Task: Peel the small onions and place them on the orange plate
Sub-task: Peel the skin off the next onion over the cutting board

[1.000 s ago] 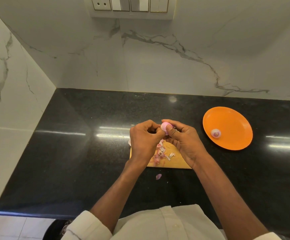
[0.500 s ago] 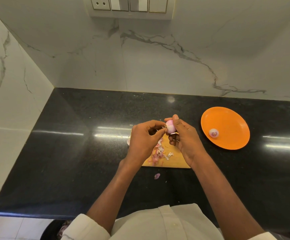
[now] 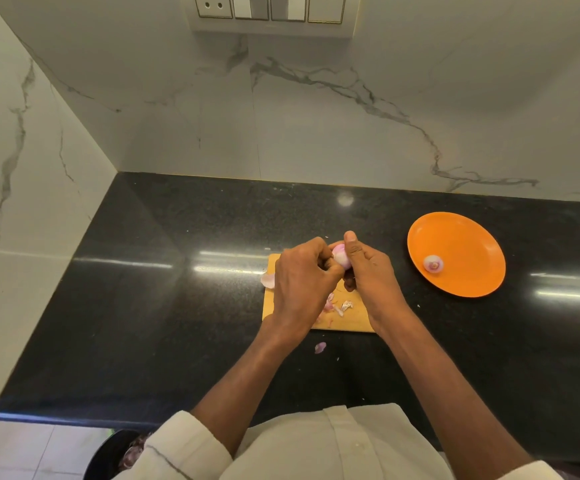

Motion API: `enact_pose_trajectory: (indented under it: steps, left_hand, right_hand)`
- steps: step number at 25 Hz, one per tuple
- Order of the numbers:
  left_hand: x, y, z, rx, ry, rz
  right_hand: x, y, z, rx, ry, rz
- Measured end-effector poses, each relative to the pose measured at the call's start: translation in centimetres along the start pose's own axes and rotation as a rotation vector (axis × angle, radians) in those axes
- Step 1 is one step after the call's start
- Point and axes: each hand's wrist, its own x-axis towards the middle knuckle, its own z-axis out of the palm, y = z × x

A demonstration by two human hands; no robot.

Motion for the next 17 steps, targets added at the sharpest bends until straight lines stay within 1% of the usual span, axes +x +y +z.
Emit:
enact_pose_trajectory:
  steps: [3, 7, 10, 13, 17]
  left_hand:
    - [0.2, 0.0, -0.3, -0.154, -0.007, -0.098]
    - [0.6, -0.5, -0.9, -0.496, -0.078, -0.189]
    - [0.4, -0.8, -1.5, -0.622, -0.154, -0.216]
    - [0.3, -0.9, -1.7, -0.61, -0.181, -0.232]
    - [0.5, -0.8, -1.5, -0.395, -0.171, -0.185]
  right_hand:
    - [-0.1, 0.2, 0.2, 0.079, 0.001, 0.035]
    - [-0.4, -0.2, 0.3, 0.295, -0.01, 0.175]
    - [-0.2, -0.7, -0.1, 0.264, 0.02, 0.167]
    - [-0.2, -0.9, -0.7, 0.205, 0.015, 0.109]
    - [-0.6, -0.7, -0.9, 0.21, -0.024, 0.038]
